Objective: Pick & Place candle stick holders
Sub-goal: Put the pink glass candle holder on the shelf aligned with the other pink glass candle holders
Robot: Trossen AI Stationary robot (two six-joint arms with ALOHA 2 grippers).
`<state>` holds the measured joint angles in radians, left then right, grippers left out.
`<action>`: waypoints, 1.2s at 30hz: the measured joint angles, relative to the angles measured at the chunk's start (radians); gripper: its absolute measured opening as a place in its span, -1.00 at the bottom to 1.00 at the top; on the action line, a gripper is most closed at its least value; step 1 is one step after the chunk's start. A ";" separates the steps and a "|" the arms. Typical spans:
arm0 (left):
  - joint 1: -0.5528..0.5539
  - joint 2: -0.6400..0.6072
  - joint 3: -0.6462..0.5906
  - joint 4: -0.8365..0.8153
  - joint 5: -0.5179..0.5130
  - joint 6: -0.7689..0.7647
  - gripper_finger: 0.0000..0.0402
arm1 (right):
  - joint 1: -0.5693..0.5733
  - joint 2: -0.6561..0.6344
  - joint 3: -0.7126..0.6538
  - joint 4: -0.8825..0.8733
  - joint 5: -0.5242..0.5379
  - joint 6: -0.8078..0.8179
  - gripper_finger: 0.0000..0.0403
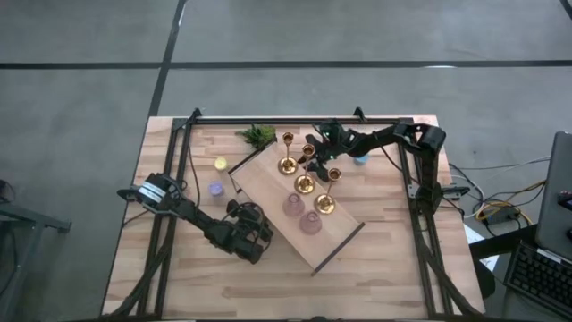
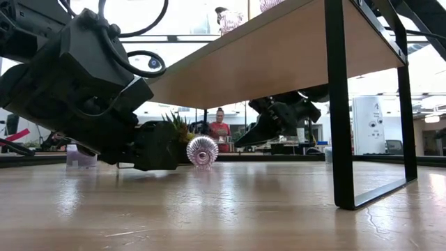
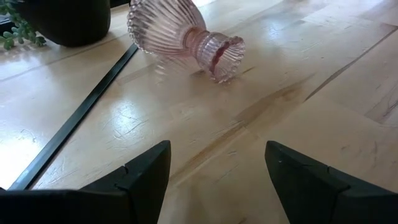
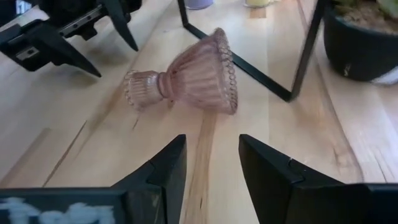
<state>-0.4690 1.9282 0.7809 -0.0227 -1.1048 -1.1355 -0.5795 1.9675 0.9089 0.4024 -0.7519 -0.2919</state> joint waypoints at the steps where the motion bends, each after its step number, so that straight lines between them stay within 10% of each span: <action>1: 0.000 0.000 0.000 0.000 0.000 0.000 0.31 | 0.000 0.000 0.000 0.000 0.001 0.012 -0.31; 36: 0.046 0.000 0.004 0.058 -0.073 -0.034 0.31 | -0.001 0.000 0.000 0.004 0.023 0.000 -0.25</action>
<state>-0.4226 1.9282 0.7845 0.0352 -1.1776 -1.1690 -0.5800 1.9675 0.9089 0.4068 -0.7292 -0.2919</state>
